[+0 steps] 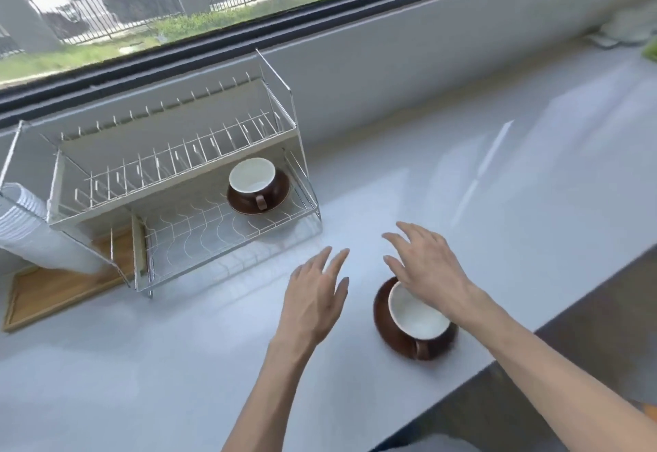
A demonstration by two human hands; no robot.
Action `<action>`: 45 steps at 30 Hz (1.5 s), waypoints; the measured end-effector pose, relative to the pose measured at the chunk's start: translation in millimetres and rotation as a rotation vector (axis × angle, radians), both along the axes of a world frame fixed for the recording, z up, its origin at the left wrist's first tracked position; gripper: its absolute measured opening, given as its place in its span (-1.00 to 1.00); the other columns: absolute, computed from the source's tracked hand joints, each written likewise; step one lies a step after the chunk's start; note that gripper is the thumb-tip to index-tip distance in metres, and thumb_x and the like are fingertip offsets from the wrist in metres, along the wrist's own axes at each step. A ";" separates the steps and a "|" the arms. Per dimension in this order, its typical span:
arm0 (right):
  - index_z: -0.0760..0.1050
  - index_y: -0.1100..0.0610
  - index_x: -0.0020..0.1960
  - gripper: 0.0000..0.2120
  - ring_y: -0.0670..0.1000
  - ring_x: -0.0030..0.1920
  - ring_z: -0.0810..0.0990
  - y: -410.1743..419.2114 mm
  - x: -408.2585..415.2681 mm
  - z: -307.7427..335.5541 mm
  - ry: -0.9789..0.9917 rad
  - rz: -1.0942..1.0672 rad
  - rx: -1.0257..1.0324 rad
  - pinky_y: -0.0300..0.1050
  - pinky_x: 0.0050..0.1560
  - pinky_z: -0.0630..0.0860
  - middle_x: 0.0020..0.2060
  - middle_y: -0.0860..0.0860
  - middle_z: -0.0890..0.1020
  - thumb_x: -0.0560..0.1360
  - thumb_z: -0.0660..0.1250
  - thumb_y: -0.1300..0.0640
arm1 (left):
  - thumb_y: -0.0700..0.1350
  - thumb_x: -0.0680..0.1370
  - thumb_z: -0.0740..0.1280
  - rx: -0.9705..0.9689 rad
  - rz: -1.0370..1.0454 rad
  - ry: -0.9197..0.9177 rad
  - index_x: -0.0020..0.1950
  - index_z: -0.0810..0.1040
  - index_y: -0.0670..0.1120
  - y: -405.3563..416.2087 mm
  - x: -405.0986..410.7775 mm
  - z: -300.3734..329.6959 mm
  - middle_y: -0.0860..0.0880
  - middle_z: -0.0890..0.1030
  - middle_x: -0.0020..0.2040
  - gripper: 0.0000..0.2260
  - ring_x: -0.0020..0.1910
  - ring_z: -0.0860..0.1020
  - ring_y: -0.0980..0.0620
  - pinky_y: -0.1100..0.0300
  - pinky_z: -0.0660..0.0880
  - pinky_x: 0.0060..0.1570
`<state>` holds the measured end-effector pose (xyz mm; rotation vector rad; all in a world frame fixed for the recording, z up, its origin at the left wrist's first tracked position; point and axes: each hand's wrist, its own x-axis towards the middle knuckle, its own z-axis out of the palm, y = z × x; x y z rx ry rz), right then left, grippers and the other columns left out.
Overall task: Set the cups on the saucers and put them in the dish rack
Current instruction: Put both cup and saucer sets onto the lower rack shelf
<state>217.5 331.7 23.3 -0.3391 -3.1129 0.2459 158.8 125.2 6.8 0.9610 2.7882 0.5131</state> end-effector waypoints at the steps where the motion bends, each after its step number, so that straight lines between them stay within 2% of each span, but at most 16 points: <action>1: 0.31 0.01 0.46 -0.56 0.07 0.49 0.25 3.6 9.9 -2.5 0.011 -0.026 -0.014 0.01 0.45 0.20 0.49 0.07 0.31 0.62 0.13 -0.08 | 0.03 0.69 0.15 0.023 0.004 -0.007 0.60 0.23 0.10 4.2 8.3 -4.2 -0.06 0.32 0.60 -0.54 0.58 0.28 -0.03 0.08 0.22 0.49; 6: 0.38 0.03 0.43 -0.58 0.07 0.45 0.34 14.6 54.9 -17.0 0.060 -0.156 -0.140 0.01 0.39 0.30 0.45 0.08 0.38 0.61 0.19 -0.06 | 0.04 0.68 0.19 0.094 0.061 -0.049 0.57 0.33 0.08 22.1 43.8 -23.8 -0.05 0.36 0.58 -0.57 0.52 0.37 -0.07 0.05 0.27 0.47; 11: 0.34 0.02 0.45 -0.57 0.08 0.44 0.35 16.1 85.7 -38.5 0.058 -0.253 -0.255 0.03 0.36 0.35 0.45 0.06 0.37 0.61 0.17 -0.07 | 0.14 0.67 0.17 0.151 0.139 -0.176 0.57 0.30 0.15 38.0 70.2 -44.8 0.02 0.33 0.59 -0.55 0.56 0.31 0.02 0.10 0.25 0.49; 16: 0.26 0.00 0.49 -0.54 0.07 0.48 0.28 18.9 98.6 -56.0 0.008 -0.325 -0.421 0.04 0.43 0.31 0.49 0.04 0.30 0.62 0.13 -0.07 | 0.21 0.65 0.15 0.199 0.209 -0.364 0.57 0.26 0.18 44.8 78.2 -61.4 0.08 0.25 0.62 -0.52 0.59 0.21 0.09 0.17 0.21 0.47; 19: 0.28 -0.03 0.47 -0.57 0.04 0.48 0.27 20.7 98.6 -62.5 0.014 -0.390 -0.547 0.04 0.42 0.31 0.49 0.02 0.31 0.63 0.10 -0.10 | 0.19 0.65 0.16 0.234 0.263 -0.440 0.57 0.29 0.13 49.7 77.3 -64.1 0.07 0.27 0.61 -0.52 0.59 0.23 0.11 0.25 0.16 0.41; 23: 0.32 0.03 0.45 -0.58 0.03 0.45 0.32 23.1 94.2 -68.6 0.035 -0.464 -0.672 0.01 0.41 0.32 0.44 0.02 0.38 0.65 0.05 -0.07 | 0.16 0.66 0.16 0.261 0.291 -0.478 0.55 0.33 0.10 54.9 77.2 -64.0 0.08 0.32 0.58 -0.54 0.56 0.27 0.12 0.27 0.18 0.41; 26: 0.38 0.06 0.40 -0.62 0.01 0.38 0.38 25.2 90.3 -70.3 0.031 -0.468 -0.744 -0.08 0.34 0.32 0.36 0.01 0.47 0.66 0.04 -0.01 | 0.18 0.65 0.17 0.303 0.337 -0.543 0.53 0.34 0.13 57.0 76.9 -63.4 0.13 0.37 0.53 -0.55 0.49 0.37 0.11 0.12 0.31 0.48; 29: 0.42 0.06 0.38 -0.63 0.01 0.35 0.40 28.0 88.4 -69.7 0.019 -0.487 -0.815 -0.05 0.35 0.34 0.32 0.00 0.51 0.66 0.03 0.02 | 0.22 0.62 0.20 0.354 0.392 -0.675 0.49 0.38 0.17 59.4 75.8 -63.1 0.12 0.44 0.46 -0.55 0.38 0.49 0.08 -0.03 0.44 0.41; 32: 0.43 0.06 0.38 -0.62 0.03 0.35 0.41 31.0 89.2 -69.1 -0.017 -0.515 -0.867 -0.04 0.35 0.35 0.32 -0.01 0.53 0.66 0.02 0.02 | 0.25 0.59 0.23 0.367 0.408 -0.755 0.44 0.43 0.17 61.8 75.5 -63.7 0.11 0.51 0.38 -0.56 0.27 0.54 0.06 -0.06 0.49 0.34; 35: 0.47 0.09 0.32 -0.63 0.07 0.29 0.46 31.7 89.8 -69.9 -0.039 -0.509 -0.860 -0.05 0.26 0.38 0.26 0.02 0.56 0.67 0.00 0.03 | 0.23 0.59 0.24 0.386 0.413 -0.755 0.40 0.48 0.17 63.5 75.6 -63.3 0.11 0.54 0.30 -0.60 0.21 0.56 0.06 -0.06 0.51 0.31; 39: 0.51 0.11 0.08 -0.69 0.11 0.08 0.51 31.0 88.8 -72.0 -0.036 -0.510 -0.852 -0.08 0.01 0.38 0.00 0.04 0.59 0.66 0.01 0.04 | 0.20 0.59 0.24 0.449 0.440 -0.810 0.35 0.51 0.19 63.1 75.1 -60.3 -0.02 0.60 0.26 -0.66 0.21 0.59 -0.03 -0.10 0.53 0.30; 42: 0.52 0.11 0.14 -0.68 0.10 0.09 0.51 29.0 88.4 -70.9 -0.035 -0.505 -0.850 -0.05 0.05 0.42 0.04 0.05 0.60 0.66 0.01 0.04 | 0.15 0.61 0.24 0.471 0.448 -0.816 0.33 0.53 0.18 60.8 77.3 -59.3 -0.04 0.62 0.24 -0.70 0.17 0.60 -0.05 -0.11 0.54 0.28; 45: 0.52 0.12 0.12 -0.68 0.11 0.07 0.52 24.8 87.9 -69.8 -0.035 -0.499 -0.844 -0.02 0.06 0.45 0.01 0.07 0.61 0.66 0.02 0.04 | 0.13 0.62 0.24 0.483 0.459 -0.826 0.34 0.52 0.18 56.6 78.6 -58.4 -0.06 0.62 0.24 -0.70 0.15 0.61 -0.06 -0.13 0.55 0.27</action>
